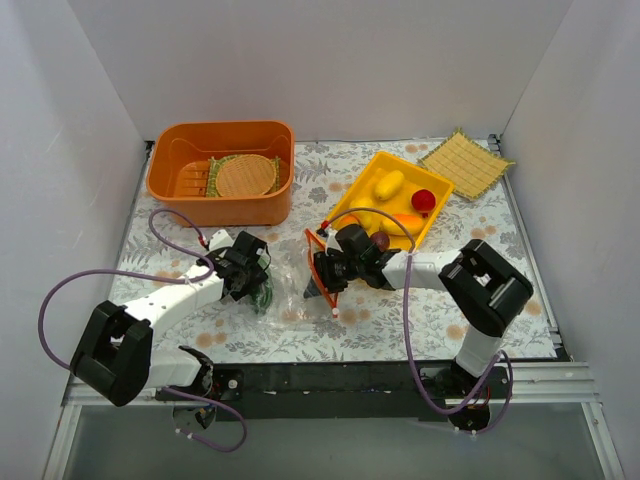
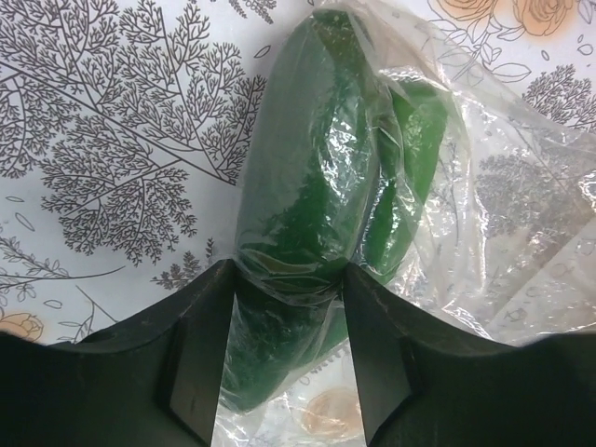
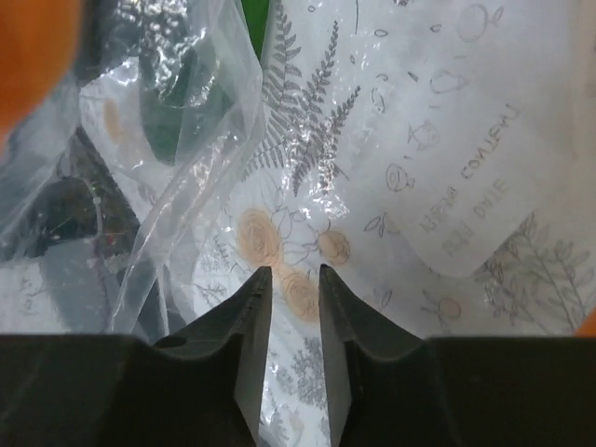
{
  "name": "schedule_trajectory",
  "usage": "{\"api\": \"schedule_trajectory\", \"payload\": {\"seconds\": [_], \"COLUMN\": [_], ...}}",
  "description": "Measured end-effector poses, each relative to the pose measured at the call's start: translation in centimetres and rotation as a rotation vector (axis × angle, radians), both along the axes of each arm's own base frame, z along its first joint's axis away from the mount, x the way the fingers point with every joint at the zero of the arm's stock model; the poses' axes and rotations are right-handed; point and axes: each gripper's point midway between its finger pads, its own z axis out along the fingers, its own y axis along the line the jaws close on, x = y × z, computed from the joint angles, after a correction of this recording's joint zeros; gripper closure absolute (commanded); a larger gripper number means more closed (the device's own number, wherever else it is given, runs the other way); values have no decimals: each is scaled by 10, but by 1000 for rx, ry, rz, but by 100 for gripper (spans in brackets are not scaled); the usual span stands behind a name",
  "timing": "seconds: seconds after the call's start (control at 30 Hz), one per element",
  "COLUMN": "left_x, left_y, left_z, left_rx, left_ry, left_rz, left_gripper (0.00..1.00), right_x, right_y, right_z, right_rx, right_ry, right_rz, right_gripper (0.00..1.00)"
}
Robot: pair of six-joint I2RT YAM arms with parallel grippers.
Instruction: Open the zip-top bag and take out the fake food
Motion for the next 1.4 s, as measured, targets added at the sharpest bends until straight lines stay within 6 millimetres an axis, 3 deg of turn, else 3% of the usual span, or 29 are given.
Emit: {"api": "schedule_trajectory", "payload": {"seconds": [0.07,0.1,0.23,0.5,0.7,0.73,0.83,0.87,0.9,1.1,1.27,1.4], "left_x": [2,3,5,6,-4,-8,-18,-21,-23,-29,-31,-29], "left_y": [-1,-2,-6,-17,-25,-26,-27,-26,-26,-32,-35,-36], "left_z": [-1,-2,-5,-5,-2,-2,1,3,6,21,28,31], "left_rx": [-8,-12,-43,-125,-157,-157,-150,-147,-145,-165,-173,-171], "left_ry": [-9,-12,-34,-67,-21,-7,41,53,64,78,63,57], "left_rz": [3,5,8,-16,-85,-100,-142,-152,-161,-222,-263,-277], "left_gripper": [62,70,83,89,94,96,100,100,100,100,100,100], "right_x": [0,0,4,16,28,29,29,29,28,15,10,5], "right_y": [6,9,17,35,47,47,47,47,46,28,22,16], "right_z": [-5,-6,-7,2,5,3,-4,-6,-7,-9,-1,11], "right_rx": [8,13,24,43,39,36,22,16,15,12,41,74], "right_ry": [5,5,-12,-75,-118,-118,-113,-109,-107,-107,-136,-164], "right_rz": [13,17,30,69,96,98,102,104,103,85,80,73], "right_gripper": [55,54,50,44,42,43,62,78,81,87,99,99]}}
